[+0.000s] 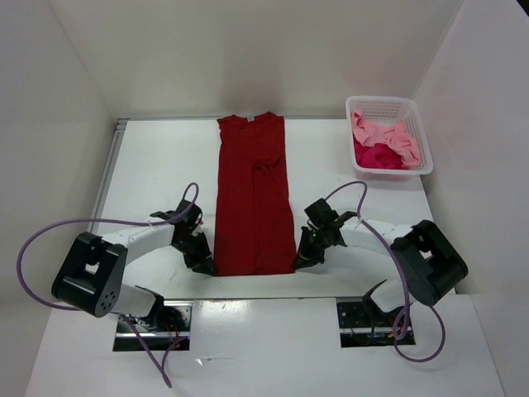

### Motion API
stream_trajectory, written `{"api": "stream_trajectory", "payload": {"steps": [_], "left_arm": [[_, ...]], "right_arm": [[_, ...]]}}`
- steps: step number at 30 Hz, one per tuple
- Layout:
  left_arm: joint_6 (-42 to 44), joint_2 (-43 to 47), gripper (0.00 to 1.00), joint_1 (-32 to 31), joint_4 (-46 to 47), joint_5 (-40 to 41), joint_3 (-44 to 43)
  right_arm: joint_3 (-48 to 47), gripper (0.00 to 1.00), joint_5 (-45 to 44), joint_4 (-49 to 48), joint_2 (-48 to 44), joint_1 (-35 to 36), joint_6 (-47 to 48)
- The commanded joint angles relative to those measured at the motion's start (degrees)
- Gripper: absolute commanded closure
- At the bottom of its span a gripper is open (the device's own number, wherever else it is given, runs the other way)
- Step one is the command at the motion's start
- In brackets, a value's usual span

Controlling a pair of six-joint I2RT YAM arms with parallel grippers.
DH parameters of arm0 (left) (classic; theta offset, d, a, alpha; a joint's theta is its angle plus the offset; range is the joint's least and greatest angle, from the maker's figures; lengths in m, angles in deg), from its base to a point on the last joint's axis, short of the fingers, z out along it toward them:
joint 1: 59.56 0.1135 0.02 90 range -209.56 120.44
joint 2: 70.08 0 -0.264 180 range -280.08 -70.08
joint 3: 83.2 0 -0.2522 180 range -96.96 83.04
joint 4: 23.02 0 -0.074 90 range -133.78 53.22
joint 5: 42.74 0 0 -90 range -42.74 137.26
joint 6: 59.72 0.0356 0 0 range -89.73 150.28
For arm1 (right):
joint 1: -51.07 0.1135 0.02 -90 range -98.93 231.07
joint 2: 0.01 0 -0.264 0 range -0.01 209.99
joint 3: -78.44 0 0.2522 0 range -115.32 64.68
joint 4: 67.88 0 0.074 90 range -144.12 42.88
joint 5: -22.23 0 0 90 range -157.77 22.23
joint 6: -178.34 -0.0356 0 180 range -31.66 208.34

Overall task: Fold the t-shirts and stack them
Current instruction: Grab the bottom of the folded rectangular tshirt with both arms, then fold the folded rectangular tshirt in 1/3 of the way

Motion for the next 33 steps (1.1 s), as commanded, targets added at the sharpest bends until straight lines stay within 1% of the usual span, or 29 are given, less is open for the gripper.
{"api": "stream_trajectory", "payload": {"steps": [1, 3, 4, 5, 6, 7, 8, 12, 13, 14, 15, 16, 17, 18, 19, 20, 21, 22, 23, 24, 25, 26, 27, 28, 29, 30, 32, 33], "left_arm": [[-1.6, 3.2, 0.75, -0.3, 0.5, -0.8, 0.8], [-1.6, 3.7, 0.78, -0.3, -0.6, -0.2, 0.8], [-1.6, 3.7, 0.82, -0.3, -1.2, -0.2, 0.8], [-1.6, 5.0, 0.87, -0.3, -1.2, -0.2, 0.8], [-1.6, 5.0, 0.90, -0.3, -1.2, -0.2, 0.8], [-1.6, 6.3, 0.99, -0.3, -3.5, -1.6, 0.8], [-1.1, 6.3, 1.00, -0.3, -4.5, -1.7, -0.1], [0.8, 7.6, 1.00, -0.3, -10.7, -0.4, -6.0], [0.8, 7.6, 1.00, -0.3, -12.3, -0.4, -9.4], [0.8, 7.6, 1.00, -0.3, -12.3, -1.0, -10.9], [0.8, 6.9, 1.00, -0.3, -12.8, -1.5, -12.5], [0.8, 5.9, 1.00, 0.3, -12.8, -1.5, -14.4], [1.3, 5.4, 1.00, 1.7, -12.8, -0.3, -18.9], [2.1, 4.7, 1.00, 2.6, -12.8, 0.4, -21.0], [2.1, 3.3, 1.00, 3.8, -10.8, 0.4, -22.8], [2.1, 2.8, 1.00, 7.0, -9.3, 0.4, -24.9], [2.1, 2.2, 1.00, 8.4, -5.5, -0.9, -25.5], [1.1, 0.7, 1.00, 9.5, -3.9, -0.3, -26.1], [-0.2, -0.1, 1.00, 11.0, -2.4, 0.3, -26.1], [-0.9, -2.2, 1.00, 11.7, 1.1, 0.3, -26.8], [-1.7, -3.5, 1.00, 11.7, 2.6, -0.7, -28.0], [-2.2, -4.7, 1.00, 12.2, 3.8, 0.0, -29.1], [-2.2, -7.2, 1.00, 12.2, 5.6, 0.8, -30.3], [-2.7, -8.6, 1.00, 12.2, 6.5, 0.8, -33.0], [-2.7, -10.1, 1.00, 12.2, 7.1, 1.9, -34.7], [-2.0, -13.4, 1.00, 12.7, 7.7, 2.9, -36.6], [-1.5, -16.8, 0.98, 12.7, 8.2, 4.0, -41.6], [-0.7, -20.2, 0.98, 12.7, 8.2, 4.6, -42.9]], "right_arm": [[-0.5, 0.90, 0.1, -2.3, 0.2, 0.2, 0.3], [-0.5, 0.94, 0.1, -0.8, 0.2, 0.2, 0.3], [-0.5, 0.96, 0.1, -0.2, 0.2, 0.2, 0.3], [-0.5, 0.99, 0.1, 0.4, 0.2, 0.8, 0.3], [-0.5, 1.00, 0.8, 1.0, -1.1, 0.8, 0.3], [0.0, 1.00, 1.9, 3.2, -3.5, 1.5, -0.2], [0.6, 1.00, 2.5, 4.2, -4.4, 2.4, -0.7], [0.3, 1.00, 3.1, 9.4, -10.3, 2.4, -1.4], [-0.8, 1.00, 3.1, 12.5, -11.7, 2.4, -1.4], [-3.9, 1.00, 2.4, 14.2, -11.7, 2.4, 0.5], [-5.9, 1.00, 2.3, 15.7, -11.7, 1.3, 1.8], [-7.7, 1.00, 1.8, 17.0, -11.0, -1.3, 3.2], [-11.8, 1.00, 1.8, 17.7, -9.6, -2.7, 4.6], [-13.6, 1.00, 0.3, 17.8, -8.6, -4.1, 7.2], [-17.3, 1.00, -0.3, 17.8, -7.2, -6.7, 8.7], [-19.4, 1.00, -0.3, 17.1, -3.3, -7.7, 9.9], [-21.6, 1.00, -3.2, 16.5, -1.1, -8.2, 12.1], [-26.3, 1.00, -4.9, 16.0, 1.1, -8.2, 12.8], [-28.6, 1.00, -5.9, 14.7, 5.8, -8.9, 13.5], [-30.8, 1.00, -5.9, 13.8, 8.2, -8.9, 14.9], [-35.0, 1.00, -6.5, 13.0, 10.4, -9.6, 14.9], [-37.3, 1.00, -6.5, 12.3, 14.6, -10.3, 15.9], [-39.5, 1.00, -6.5, 12.3, 16.5, -10.3, 16.6], [-44.0, 1.00, -8.4, 12.3, 18.5, -10.3, 17.9], [-46.2, 1.00, -9.0, 12.3, 20.4, -10.9, 18.5], [-50.3, 1.00, -9.0, 12.9, 24.0, -11.7, 19.3], [-52.9, 1.00, -10.2, 12.9, 26.4, -12.9, 20.0], [-55.7, 1.00, -10.2, 12.9, 28.7, -13.0, 20.0]]}}
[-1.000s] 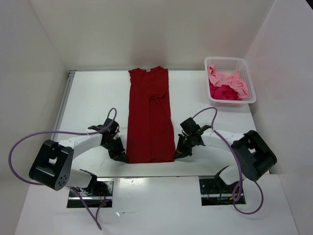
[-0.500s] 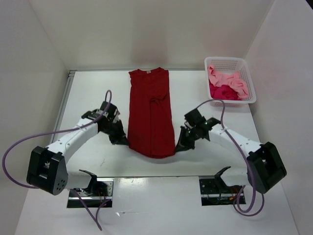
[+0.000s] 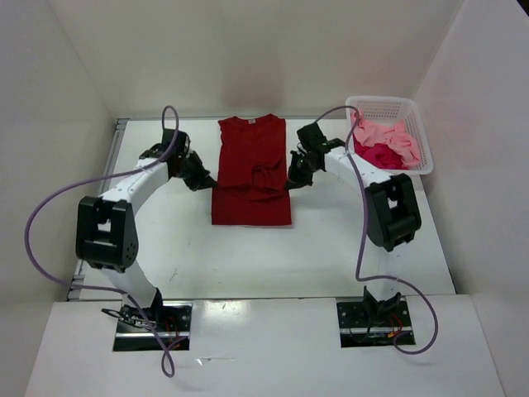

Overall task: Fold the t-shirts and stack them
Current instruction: Fold the folded rectangular tshirt in 1/3 of the way

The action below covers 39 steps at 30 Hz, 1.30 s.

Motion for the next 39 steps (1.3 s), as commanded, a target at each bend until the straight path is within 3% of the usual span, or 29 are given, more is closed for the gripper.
{"api": "stream_trajectory", "payload": {"steps": [1, 10, 18, 21, 22, 25, 26, 27, 29, 31, 33, 34, 36, 37, 39], "left_arm": [[0.3, -5.9, 0.98, 0.5, 5.2, 2.4, -6.9], [0.9, -17.7, 0.97, 1.6, 9.2, 5.5, -12.1], [-1.1, -19.9, 0.95, 2.2, 14.6, 6.5, -13.4], [-3.2, -16.5, 0.83, 2.8, 17.8, 6.0, -10.8], [-4.0, -15.5, 0.64, 3.3, 19.0, 5.0, -10.0], [-5.3, -11.1, 0.50, 3.9, 21.7, 1.9, -7.4], [-5.3, -10.1, 0.40, 3.9, 21.7, 1.9, -7.4], [-5.3, -7.6, 0.36, 3.9, 21.7, 1.9, -6.3], [-5.3, -3.1, 0.34, 3.9, 22.5, 1.4, -1.8], [-5.3, -0.1, 0.42, 2.1, 23.1, 1.4, 2.2], [-5.3, 2.9, 0.52, 0.0, 23.1, 1.4, 6.3], [-5.3, 3.5, 0.56, -2.1, 23.1, 1.4, 7.6], [-5.3, 4.2, 0.60, -4.3, 23.1, 1.4, 9.6], [-5.3, 4.2, 0.63, -5.2, 23.6, 1.9, 11.2], [-5.3, 1.9, 0.64, -5.9, 24.2, 1.9, 11.9]], "right_arm": [[-7.7, 1.00, -3.1, -0.5, 3.9, -2.7, 3.9], [-16.0, 1.00, -2.0, -0.5, 14.9, -5.8, 5.7], [-21.2, 0.99, -0.3, -1.7, 19.8, -7.0, 4.6], [-19.7, 0.89, -0.3, -3.3, 16.9, -7.0, 3.9], [-19.7, 0.87, 0.6, -3.3, 15.7, -7.0, 3.9], [-18.2, 0.81, 0.5, -3.3, 12.0, -7.0, 3.3], [-18.2, 0.78, 0.5, -3.3, 11.1, -7.0, 3.3], [-17.4, 0.67, -0.3, -2.7, 10.2, -7.0, 3.3], [-15.4, 0.58, -0.3, -2.1, 7.3, -7.0, 2.8], [-11.3, 0.51, -1.5, -2.6, 3.1, -6.4, 2.1], [-6.1, 0.51, -2.0, -3.4, 0.4, -5.3, 1.6], [-4.5, 0.56, -2.0, -4.1, -1.5, -3.8, 1.6], [-0.3, 0.72, -0.6, -4.7, -2.0, -1.8, 1.1], [0.9, 0.85, -0.5, -5.3, -2.0, 0.3, 1.1], [3.4, 0.94, -0.5, -6.5, -0.5, 1.9, 0.6]]}}
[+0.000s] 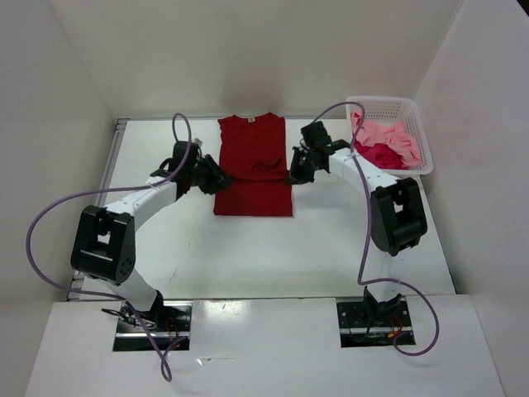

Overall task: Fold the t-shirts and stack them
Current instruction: Fold the folded rectangular tshirt in 1/3 of the way

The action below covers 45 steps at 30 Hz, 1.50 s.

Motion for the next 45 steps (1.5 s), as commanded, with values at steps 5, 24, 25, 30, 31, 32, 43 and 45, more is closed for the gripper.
{"api": "stream_trajectory", "payload": {"steps": [5, 24, 25, 30, 31, 32, 43, 45], "left_arm": [[3.4, -8.8, 0.68, -1.2, 0.1, 2.0, 1.1], [6.3, 10.3, 0.67, -1.2, -12.7, 2.3, 23.5], [6.3, 12.4, 0.66, -1.2, -13.9, 2.3, 22.5], [5.7, 19.6, 0.65, -1.2, -16.9, 1.5, 16.1], [5.2, 18.8, 0.65, -1.2, -16.4, 0.0, 15.4], [4.5, 18.0, 0.65, -1.2, -15.0, -0.9, 15.4], [1.9, 5.7, 0.65, -9.7, -7.0, -1.8, 13.5], [1.4, 4.4, 0.65, -10.2, -6.5, -1.3, 14.8]], "right_arm": [[6.3, 0.99, -0.1, -4.1, 4.8, 4.8, -0.7], [32.4, 1.00, -1.0, -3.6, -12.3, 10.0, -8.2], [30.8, 1.00, -1.7, -1.6, -15.0, 10.0, -8.2], [18.4, 0.93, -1.2, 2.6, -13.7, 10.0, -5.3], [16.9, 0.92, -0.4, 2.6, -12.5, 10.0, -5.3], [15.5, 0.92, 0.2, 1.4, -9.9, 10.6, -5.3], [-1.3, 0.98, 0.7, -5.1, 8.3, 16.0, -4.6], [-3.8, 0.99, 0.0, -5.1, 10.8, 16.0, -3.9]]}}
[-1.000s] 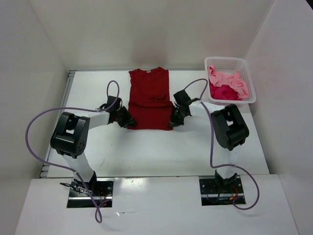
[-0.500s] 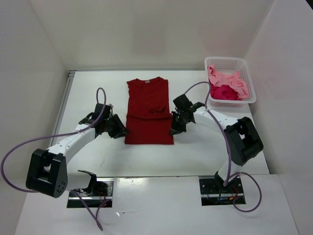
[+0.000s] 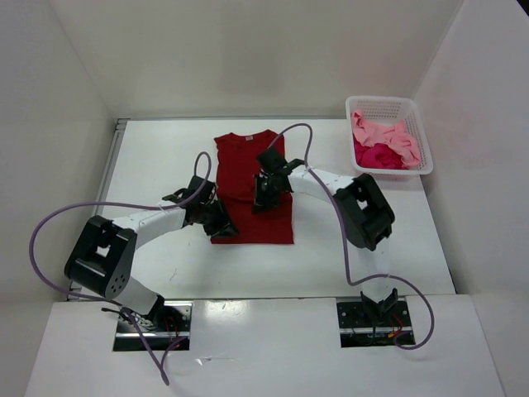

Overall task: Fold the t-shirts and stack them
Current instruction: Fold the folded rectangular tshirt in 1/3 of the way

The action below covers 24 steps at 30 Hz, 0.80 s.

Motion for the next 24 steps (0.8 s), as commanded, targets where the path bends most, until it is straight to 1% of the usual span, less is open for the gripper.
{"api": "stream_trajectory", "payload": {"steps": [1, 4, 9, 12, 14, 16, 19, 20, 22, 23, 24], "left_arm": [[-1.2, -1.1, 0.65, -0.8, 2.7, 0.0, -0.7], [-0.7, -1.1, 0.65, -0.8, 2.7, 2.5, 0.9], [-0.2, -1.1, 0.65, -0.8, 1.4, 3.6, 2.9], [-0.2, 1.0, 0.65, -0.8, -0.6, 4.2, 3.4], [0.4, 2.9, 0.63, -0.8, -2.1, 4.2, 1.7], [0.5, 5.4, 0.61, -0.8, -4.9, 4.2, -1.2], [1.6, 8.9, 0.58, 1.8, -7.4, 4.8, -1.9], [2.7, 9.6, 0.58, 4.2, -8.1, 4.8, -1.4], [4.1, 11.8, 0.58, 6.5, -10.1, 4.8, -0.2], [4.8, 12.5, 0.58, 7.7, -10.6, 4.8, 0.8], [6.1, 13.1, 0.57, 10.0, -10.6, 4.8, 3.0]], "right_arm": [[-5.0, 0.99, -2.3, -0.8, 3.2, 0.1, 2.0], [-8.7, 0.99, -5.6, -0.3, 6.5, 0.1, 3.3], [-16.8, 0.99, -11.2, -0.9, 11.8, -0.6, 5.4], [-22.3, 0.99, -12.5, 0.3, 14.9, -2.3, 7.0], [-26.1, 0.99, -12.5, 3.2, 16.5, -2.3, 7.5], [-26.2, 0.99, -10.9, 3.2, 15.8, -2.3, 7.5], [-22.7, 0.98, -9.3, 3.2, 10.0, -2.9, 6.2], [-19.0, 0.96, -8.3, 2.5, 5.2, -3.5, 5.7], [-13.2, 0.94, -6.5, 0.6, -0.9, -3.5, 3.9], [-6.2, 0.91, -5.7, -0.4, -3.9, -4.0, 3.3], [-2.6, 0.89, -5.2, -2.0, -10.0, -4.0, 2.7]]}}
